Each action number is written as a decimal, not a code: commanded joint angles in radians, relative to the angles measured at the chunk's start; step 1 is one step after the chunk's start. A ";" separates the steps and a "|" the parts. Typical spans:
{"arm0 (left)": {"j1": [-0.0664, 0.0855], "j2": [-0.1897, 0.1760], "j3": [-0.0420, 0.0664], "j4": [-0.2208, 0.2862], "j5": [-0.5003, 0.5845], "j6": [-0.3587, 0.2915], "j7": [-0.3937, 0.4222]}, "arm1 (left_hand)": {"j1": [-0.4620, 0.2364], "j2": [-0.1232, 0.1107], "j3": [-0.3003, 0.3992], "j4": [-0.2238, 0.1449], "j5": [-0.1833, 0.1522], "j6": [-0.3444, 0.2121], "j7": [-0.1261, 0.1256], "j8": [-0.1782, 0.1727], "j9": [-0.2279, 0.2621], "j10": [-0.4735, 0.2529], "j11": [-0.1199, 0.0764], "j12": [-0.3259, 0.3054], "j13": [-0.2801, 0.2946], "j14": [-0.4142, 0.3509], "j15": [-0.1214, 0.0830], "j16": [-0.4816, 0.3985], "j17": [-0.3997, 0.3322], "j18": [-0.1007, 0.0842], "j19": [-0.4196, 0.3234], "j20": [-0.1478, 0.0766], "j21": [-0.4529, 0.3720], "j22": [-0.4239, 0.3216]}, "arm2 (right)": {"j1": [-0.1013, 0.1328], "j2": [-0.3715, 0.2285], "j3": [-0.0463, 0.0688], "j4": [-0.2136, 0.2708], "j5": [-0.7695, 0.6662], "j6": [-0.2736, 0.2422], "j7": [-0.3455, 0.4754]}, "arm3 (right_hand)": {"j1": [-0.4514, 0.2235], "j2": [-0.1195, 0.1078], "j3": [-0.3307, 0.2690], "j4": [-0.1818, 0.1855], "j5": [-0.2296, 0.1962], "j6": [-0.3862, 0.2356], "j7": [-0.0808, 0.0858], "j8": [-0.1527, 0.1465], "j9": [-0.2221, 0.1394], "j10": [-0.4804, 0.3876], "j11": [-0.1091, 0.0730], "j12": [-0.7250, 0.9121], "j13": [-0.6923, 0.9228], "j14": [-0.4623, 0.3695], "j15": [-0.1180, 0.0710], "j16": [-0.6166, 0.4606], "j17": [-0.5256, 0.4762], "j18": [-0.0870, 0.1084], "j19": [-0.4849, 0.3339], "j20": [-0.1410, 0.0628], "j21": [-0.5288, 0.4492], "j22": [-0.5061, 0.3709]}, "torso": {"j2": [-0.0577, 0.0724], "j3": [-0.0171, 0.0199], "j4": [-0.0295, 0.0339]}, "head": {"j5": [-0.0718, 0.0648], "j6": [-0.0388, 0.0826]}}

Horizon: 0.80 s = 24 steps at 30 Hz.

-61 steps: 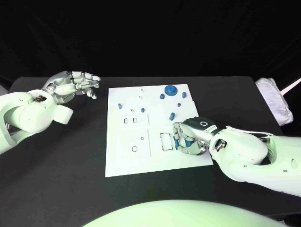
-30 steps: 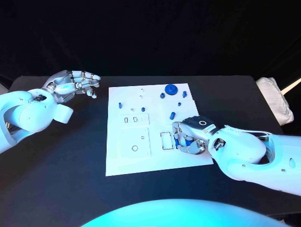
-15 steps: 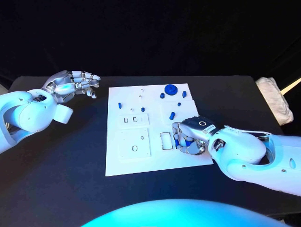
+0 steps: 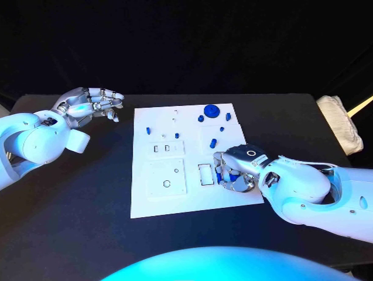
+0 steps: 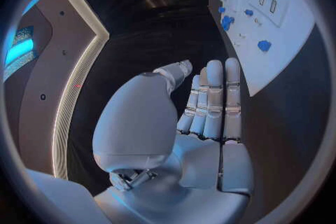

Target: Assemble the parts on the task board

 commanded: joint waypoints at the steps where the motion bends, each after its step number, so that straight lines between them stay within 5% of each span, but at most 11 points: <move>1: 0.000 0.002 0.001 0.001 -0.001 0.015 0.005 | -0.011 0.001 -0.004 -0.004 -0.003 -0.007 0.033 0.004 -0.001 -0.008 0.000 0.004 -0.001 -0.006 0.002 0.004 -0.001 0.013 0.000 0.006 -0.006 0.000 | -0.001 0.000 0.000 0.001 -0.011 0.020 0.006 | -0.004 0.000 0.007 -0.002 -0.004 -0.001 -0.009 0.005 0.001 0.007 -0.001 0.004 0.000 0.095 -0.007 0.004 0.243 -0.002 0.077 -0.004 0.000 0.236 | 0.000 -0.0003 0.0002 | 0.000 -0.001; 24: 0.000 0.002 0.001 0.001 -0.002 0.016 0.005 | -0.011 0.001 -0.004 -0.004 -0.003 -0.007 0.033 0.004 -0.001 -0.008 0.000 0.004 -0.001 -0.006 0.002 0.004 -0.001 0.013 0.000 0.006 -0.006 0.000 | -0.002 0.002 0.000 0.002 -0.003 0.035 0.016 | -0.004 -0.001 0.007 -0.003 -0.005 -0.002 -0.009 0.005 0.001 0.007 -0.001 0.004 -0.001 0.095 -0.007 0.003 0.243 -0.002 0.076 -0.005 -0.002 0.236 | 0.000 -0.0005 0.0002 | -0.001 0.000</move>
